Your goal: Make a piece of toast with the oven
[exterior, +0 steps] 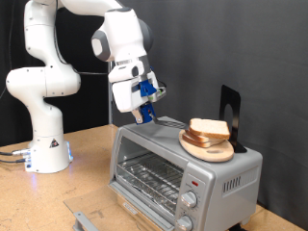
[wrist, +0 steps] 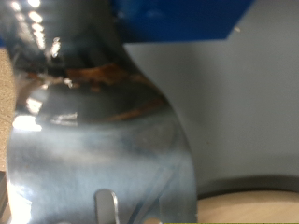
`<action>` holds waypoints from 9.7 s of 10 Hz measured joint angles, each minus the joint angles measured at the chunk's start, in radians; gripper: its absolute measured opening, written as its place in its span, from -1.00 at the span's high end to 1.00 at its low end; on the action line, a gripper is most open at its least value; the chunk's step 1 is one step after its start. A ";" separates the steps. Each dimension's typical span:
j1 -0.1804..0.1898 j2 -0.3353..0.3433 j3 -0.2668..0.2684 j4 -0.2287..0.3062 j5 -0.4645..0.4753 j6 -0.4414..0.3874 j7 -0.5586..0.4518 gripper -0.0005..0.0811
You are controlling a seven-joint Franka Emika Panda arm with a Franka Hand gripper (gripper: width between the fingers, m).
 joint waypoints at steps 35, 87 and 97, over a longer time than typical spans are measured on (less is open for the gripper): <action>0.012 0.260 0.072 0.227 -0.219 0.088 0.270 0.11; -0.122 0.253 -0.327 -0.046 -0.001 0.145 -0.923 0.11; -0.072 0.201 -0.146 -0.172 -0.028 0.267 -0.722 0.11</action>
